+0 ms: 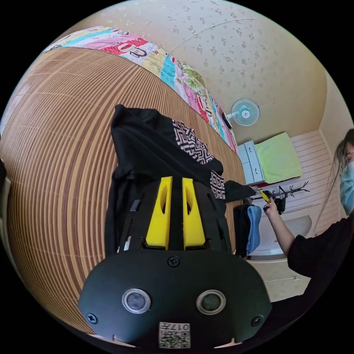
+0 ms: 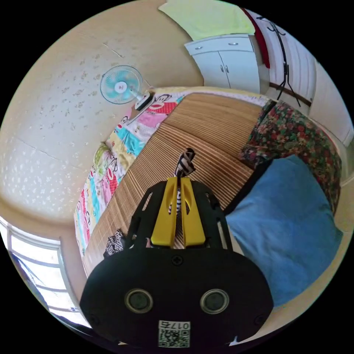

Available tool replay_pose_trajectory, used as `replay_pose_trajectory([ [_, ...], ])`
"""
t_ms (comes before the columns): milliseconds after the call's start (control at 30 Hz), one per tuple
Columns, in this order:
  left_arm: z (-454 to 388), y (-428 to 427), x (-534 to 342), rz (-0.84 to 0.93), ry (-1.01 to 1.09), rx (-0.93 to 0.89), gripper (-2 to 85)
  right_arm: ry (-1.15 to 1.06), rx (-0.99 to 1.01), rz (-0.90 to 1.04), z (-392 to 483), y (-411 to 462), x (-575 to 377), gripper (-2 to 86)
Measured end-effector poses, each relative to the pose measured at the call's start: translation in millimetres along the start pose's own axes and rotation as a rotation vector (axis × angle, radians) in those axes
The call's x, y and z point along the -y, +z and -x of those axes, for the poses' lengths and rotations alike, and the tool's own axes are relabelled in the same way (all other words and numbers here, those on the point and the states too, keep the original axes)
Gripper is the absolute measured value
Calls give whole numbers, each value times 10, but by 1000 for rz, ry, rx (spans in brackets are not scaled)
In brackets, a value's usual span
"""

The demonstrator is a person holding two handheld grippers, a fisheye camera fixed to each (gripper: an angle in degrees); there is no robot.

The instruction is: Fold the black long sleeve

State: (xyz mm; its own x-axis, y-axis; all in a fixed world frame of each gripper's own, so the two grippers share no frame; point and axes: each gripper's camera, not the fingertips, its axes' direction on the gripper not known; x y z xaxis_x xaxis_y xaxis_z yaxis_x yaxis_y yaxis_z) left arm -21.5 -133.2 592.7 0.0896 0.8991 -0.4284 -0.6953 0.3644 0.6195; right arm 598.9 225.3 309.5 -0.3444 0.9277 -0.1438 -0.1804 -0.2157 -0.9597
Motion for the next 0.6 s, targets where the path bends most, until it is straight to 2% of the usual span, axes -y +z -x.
replay_pose_trajectory([
  [100,-35,96,-127,15,-3,-46,60,66,-29,-25,-460,-374,-419,16],
  [233,-19,216,-247,31,-29,-63,71,103,-81,82,-1124,-96,-891,17],
  [300,13,235,-298,41,-45,-31,78,103,-108,56,-1151,-33,-1080,17],
  [367,41,194,-310,46,-53,-20,80,56,-70,-37,-897,-88,-1274,18],
  [500,56,19,-324,44,-26,-45,87,-263,131,-190,553,-244,-1870,19],
  [600,64,-173,-333,-18,-14,-130,100,-440,366,-170,1649,-21,-2595,21],
])
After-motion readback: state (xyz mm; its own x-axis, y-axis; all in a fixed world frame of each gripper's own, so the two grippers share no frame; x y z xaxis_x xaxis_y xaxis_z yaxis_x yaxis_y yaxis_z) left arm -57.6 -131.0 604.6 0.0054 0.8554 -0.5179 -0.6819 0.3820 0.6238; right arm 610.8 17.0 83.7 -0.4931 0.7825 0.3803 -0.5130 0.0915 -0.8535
